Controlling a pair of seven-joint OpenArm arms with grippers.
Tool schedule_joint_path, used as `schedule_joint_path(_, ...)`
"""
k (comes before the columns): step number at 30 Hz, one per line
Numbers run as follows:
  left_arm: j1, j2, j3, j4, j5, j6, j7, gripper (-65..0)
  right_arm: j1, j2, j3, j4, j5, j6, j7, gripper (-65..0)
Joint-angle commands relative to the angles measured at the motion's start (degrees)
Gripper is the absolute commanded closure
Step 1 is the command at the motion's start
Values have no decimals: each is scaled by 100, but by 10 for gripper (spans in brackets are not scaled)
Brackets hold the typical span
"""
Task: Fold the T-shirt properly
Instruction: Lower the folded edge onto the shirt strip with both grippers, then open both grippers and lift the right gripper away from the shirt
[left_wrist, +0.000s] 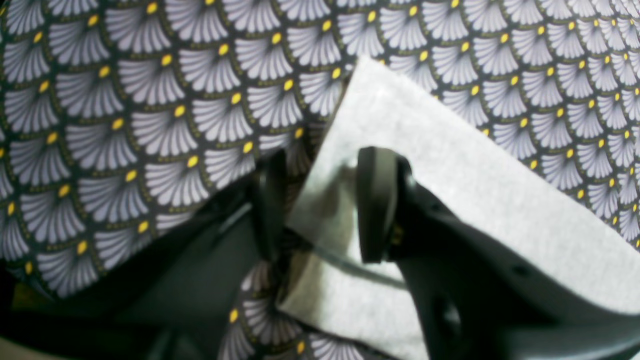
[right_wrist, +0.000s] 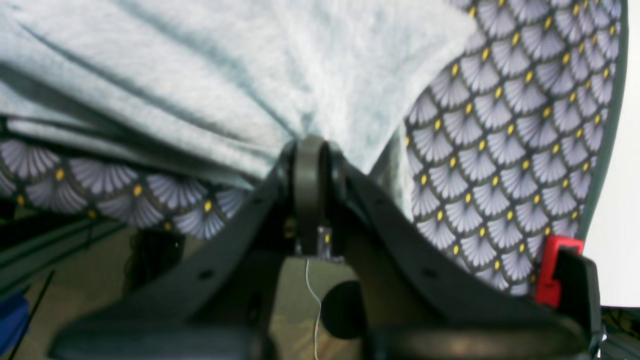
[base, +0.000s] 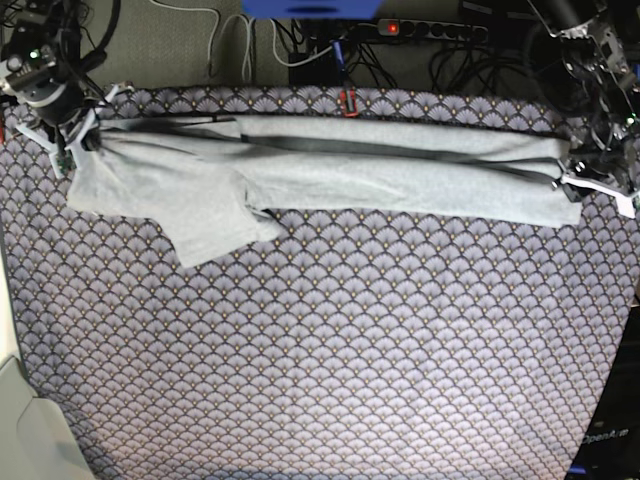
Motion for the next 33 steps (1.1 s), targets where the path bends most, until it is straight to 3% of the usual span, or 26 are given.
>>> schedule_joint_path(1,-49,-87,-11,90,-58,-11,-90,-233,-2,131,35,84,23,-5,27,0)
schedule_joint_path(29,-304,-122,-11,-315,-76,-19,-90,-234,112,114,71,84,23,-5,-96,0)
schedule_joint_path(33,-304,-122,-11,-315,-76,-19,-90,-234,165,122,71,84,23,-5,-483,-19)
